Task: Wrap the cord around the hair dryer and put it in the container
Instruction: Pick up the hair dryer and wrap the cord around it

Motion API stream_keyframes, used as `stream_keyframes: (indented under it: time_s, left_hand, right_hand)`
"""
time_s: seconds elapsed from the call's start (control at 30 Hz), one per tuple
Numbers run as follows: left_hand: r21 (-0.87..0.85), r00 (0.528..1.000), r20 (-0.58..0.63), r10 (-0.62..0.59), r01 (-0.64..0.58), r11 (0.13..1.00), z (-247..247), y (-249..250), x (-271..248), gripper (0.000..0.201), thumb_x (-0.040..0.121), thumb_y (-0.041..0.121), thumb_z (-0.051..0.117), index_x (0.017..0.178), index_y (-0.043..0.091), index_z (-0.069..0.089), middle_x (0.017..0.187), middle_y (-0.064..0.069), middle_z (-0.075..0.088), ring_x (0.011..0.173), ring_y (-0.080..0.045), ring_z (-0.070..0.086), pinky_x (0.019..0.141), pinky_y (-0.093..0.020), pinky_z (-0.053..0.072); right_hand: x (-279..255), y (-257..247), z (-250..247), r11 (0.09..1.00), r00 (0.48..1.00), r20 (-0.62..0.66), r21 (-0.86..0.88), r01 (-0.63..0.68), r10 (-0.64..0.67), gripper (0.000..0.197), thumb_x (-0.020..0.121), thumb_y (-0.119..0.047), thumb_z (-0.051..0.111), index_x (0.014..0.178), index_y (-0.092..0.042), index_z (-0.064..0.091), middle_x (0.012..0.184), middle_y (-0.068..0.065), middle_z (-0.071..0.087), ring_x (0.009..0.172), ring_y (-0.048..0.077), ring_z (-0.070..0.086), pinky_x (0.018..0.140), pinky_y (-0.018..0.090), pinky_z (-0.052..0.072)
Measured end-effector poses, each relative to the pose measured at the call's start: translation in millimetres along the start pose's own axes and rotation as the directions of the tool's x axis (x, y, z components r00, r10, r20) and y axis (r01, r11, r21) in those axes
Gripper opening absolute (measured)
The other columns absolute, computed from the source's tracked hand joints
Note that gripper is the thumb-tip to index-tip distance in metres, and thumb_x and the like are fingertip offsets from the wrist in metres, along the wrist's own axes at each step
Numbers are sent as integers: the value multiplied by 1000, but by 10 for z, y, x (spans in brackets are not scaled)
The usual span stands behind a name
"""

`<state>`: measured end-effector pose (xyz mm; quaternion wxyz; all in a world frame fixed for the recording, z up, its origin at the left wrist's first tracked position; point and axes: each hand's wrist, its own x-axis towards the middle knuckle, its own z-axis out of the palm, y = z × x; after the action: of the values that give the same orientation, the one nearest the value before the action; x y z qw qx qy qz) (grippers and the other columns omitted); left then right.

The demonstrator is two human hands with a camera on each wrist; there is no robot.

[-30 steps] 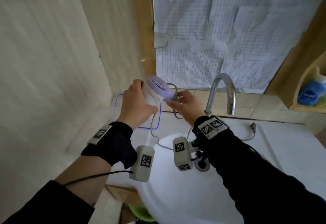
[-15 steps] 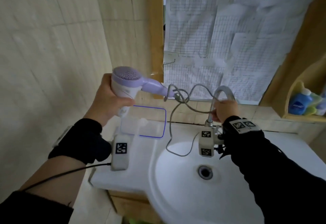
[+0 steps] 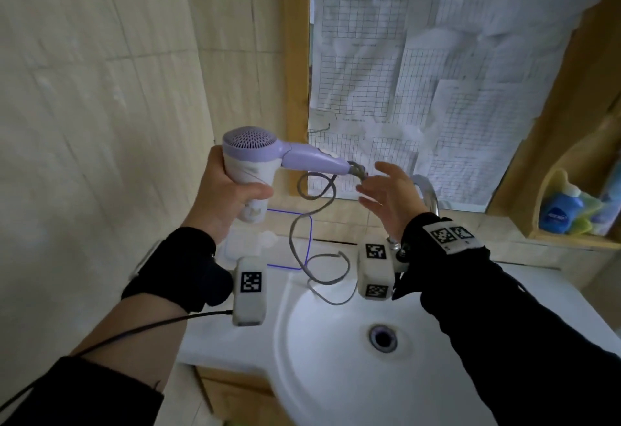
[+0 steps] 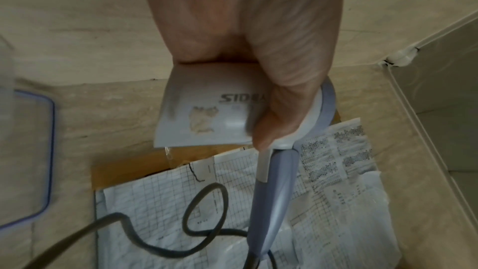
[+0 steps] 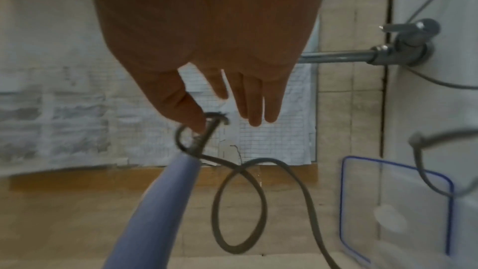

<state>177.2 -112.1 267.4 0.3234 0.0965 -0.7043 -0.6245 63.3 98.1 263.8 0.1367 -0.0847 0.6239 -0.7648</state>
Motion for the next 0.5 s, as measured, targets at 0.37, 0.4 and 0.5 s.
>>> stream_keyframes:
  time_s: [0.37, 0.4, 0.5]
  left_hand:
    - [-21, 999, 46, 2, -2, 1000, 473, -55, 54, 84, 40, 14, 78, 118, 11, 46, 111, -12, 61, 92, -19, 61, 72, -31, 50]
    - [-6, 999, 32, 6, -5, 1000, 493, -65, 51, 79, 43, 11, 78, 115, 14, 45, 107, -7, 61, 90, -16, 61, 70, -28, 50]
    - [70, 999, 11, 43, -43, 997, 506, -115, 29, 69, 50, 6, 74, 109, 18, 41, 95, 7, 58, 80, -6, 58, 61, -13, 47]
  right_hand:
    - [154, 243, 67, 966, 989, 132, -256, -33, 69, 7, 87, -12, 54, 84, -18, 56, 89, 6, 61, 91, 20, 55, 83, 33, 37]
    - [158, 257, 53, 964, 988, 142, -266, -18, 57, 11, 88, -13, 53, 78, -17, 54, 79, 7, 61, 81, 21, 58, 79, 31, 41]
    - [129, 277, 26, 943, 977, 192, -331, -28, 96, 18, 91, -19, 53, 76, -11, 52, 57, 6, 50, 53, 22, 57, 73, 37, 53]
